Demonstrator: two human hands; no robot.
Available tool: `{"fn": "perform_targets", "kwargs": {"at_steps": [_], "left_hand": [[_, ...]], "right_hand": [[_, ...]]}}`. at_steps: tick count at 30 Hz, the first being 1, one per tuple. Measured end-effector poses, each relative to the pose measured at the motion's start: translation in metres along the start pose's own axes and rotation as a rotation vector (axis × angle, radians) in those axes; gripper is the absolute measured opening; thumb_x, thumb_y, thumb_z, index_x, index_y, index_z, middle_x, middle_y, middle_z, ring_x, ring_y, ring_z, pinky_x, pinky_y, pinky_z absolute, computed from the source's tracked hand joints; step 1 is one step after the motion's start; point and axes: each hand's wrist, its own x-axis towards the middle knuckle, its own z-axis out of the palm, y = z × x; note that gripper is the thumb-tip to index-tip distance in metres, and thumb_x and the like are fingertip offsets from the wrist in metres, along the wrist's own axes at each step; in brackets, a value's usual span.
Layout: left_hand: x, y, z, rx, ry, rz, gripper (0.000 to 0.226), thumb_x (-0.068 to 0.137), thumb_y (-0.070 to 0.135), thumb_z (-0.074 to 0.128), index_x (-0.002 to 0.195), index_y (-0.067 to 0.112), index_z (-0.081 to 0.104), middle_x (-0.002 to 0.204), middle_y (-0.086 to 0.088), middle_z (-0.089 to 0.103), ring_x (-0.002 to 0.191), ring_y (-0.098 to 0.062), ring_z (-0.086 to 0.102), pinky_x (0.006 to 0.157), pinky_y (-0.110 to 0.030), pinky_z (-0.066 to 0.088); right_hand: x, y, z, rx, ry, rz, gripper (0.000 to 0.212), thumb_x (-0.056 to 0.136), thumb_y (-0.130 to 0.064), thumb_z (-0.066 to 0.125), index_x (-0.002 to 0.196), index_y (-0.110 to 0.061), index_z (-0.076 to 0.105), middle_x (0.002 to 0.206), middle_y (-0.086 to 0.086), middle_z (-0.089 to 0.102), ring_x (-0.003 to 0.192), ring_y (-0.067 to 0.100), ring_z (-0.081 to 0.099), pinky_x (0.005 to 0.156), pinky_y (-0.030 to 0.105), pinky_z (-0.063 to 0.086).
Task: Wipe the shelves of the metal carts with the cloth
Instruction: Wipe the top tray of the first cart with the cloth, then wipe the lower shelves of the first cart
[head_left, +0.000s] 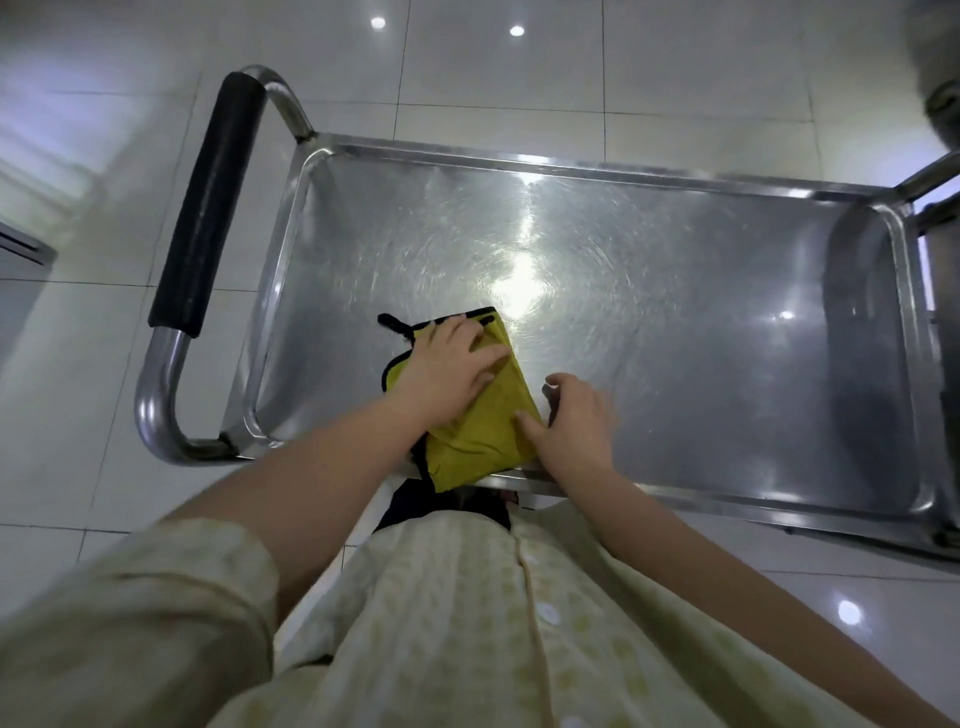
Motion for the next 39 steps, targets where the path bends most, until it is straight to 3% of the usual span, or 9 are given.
{"fn": "perform_targets", "kwargs": {"at_steps": [3,6,12,16,21,28,32,36,39], "left_hand": [[0.024,-0.005,-0.009,0.178,-0.039,0.061,0.060,0.099,0.051,0.040,0.149,0.049,0.007,0.157,-0.011,0.017,0.144,-0.032,0.014,0.107,-0.052,0.030],[0.036,-0.005,-0.017,0.227,-0.139,0.086,0.053,0.097,0.050,0.045,0.147,0.047,0.024,0.162,-0.006,-0.013,0.148,-0.034,-0.007,0.109,-0.056,0.026],[0.022,-0.018,-0.030,0.188,-0.015,0.158,0.023,0.096,0.013,0.048,0.114,0.027,0.054,0.156,0.006,0.030,0.149,-0.020,0.007,0.115,-0.054,0.006],[-0.005,-0.036,-0.053,0.128,0.135,0.078,0.019,0.091,0.014,0.052,0.105,0.026,0.059,0.115,0.004,0.059,0.126,-0.019,0.042,0.115,-0.047,0.006],[-0.045,-0.048,-0.086,-0.053,0.269,0.002,0.020,0.093,0.033,0.058,0.110,0.024,0.060,0.107,0.002,0.064,0.108,-0.023,0.054,0.107,-0.038,0.021],[-0.092,-0.033,-0.107,-0.450,0.338,-0.006,0.019,0.092,0.016,0.062,0.110,0.011,0.066,0.107,-0.010,0.062,0.103,-0.027,0.054,0.092,-0.037,0.039],[-0.127,-0.017,-0.102,-0.623,0.401,0.014,0.008,0.089,0.021,0.066,0.096,0.017,0.065,0.095,-0.003,0.061,0.090,-0.018,0.055,0.081,-0.030,0.041],[-0.165,0.011,-0.083,-0.677,0.529,0.067,0.008,0.084,0.028,0.070,0.091,0.028,0.065,0.086,0.012,0.058,0.084,-0.009,0.054,0.077,-0.025,0.040],[-0.184,0.037,-0.057,-0.737,0.524,0.094,0.008,0.085,0.026,0.069,0.092,0.029,0.067,0.087,0.015,0.058,0.084,-0.002,0.051,0.079,-0.012,0.037]], "right_hand": [[-0.005,-0.005,0.002,-0.144,-0.066,0.072,0.051,0.079,-0.054,0.069,0.113,-0.020,0.053,0.106,0.000,0.057,0.104,0.022,0.049,0.092,0.036,0.040],[-0.005,-0.008,0.003,-0.119,-0.145,0.122,0.043,0.081,-0.053,0.069,0.104,-0.019,0.056,0.102,0.000,0.059,0.101,0.022,0.053,0.090,0.038,0.044],[-0.007,-0.017,0.001,0.133,-0.126,0.125,0.027,0.083,-0.027,0.073,0.078,-0.026,0.046,0.087,-0.003,0.055,0.086,0.021,0.054,0.077,0.041,0.049],[-0.005,-0.025,-0.024,0.328,-0.078,0.031,0.026,0.084,-0.018,0.069,0.082,-0.028,0.045,0.080,-0.008,0.055,0.071,0.012,0.054,0.058,0.028,0.045],[-0.001,-0.052,-0.069,0.400,0.077,-0.151,0.030,0.084,-0.005,0.067,0.097,-0.030,0.056,0.094,-0.008,0.059,0.085,0.008,0.056,0.073,0.019,0.043],[-0.046,-0.072,-0.109,0.076,0.319,-0.350,0.029,0.079,0.008,0.053,0.094,-0.015,0.064,0.098,-0.004,0.051,0.096,0.014,0.044,0.076,0.022,0.033],[-0.100,-0.066,-0.111,0.200,0.425,-0.326,0.032,0.080,0.010,0.054,0.089,-0.021,0.055,0.100,0.001,0.050,0.081,0.006,0.044,0.067,0.002,0.034],[-0.155,-0.036,-0.098,0.271,0.437,-0.234,0.035,0.082,0.010,0.051,0.094,-0.022,0.051,0.106,0.001,0.049,0.091,0.007,0.045,0.079,0.015,0.036],[-0.185,-0.007,-0.085,0.318,0.419,-0.204,0.030,0.084,0.009,0.054,0.096,-0.019,0.053,0.106,0.001,0.049,0.093,0.004,0.045,0.082,0.006,0.034]]}}
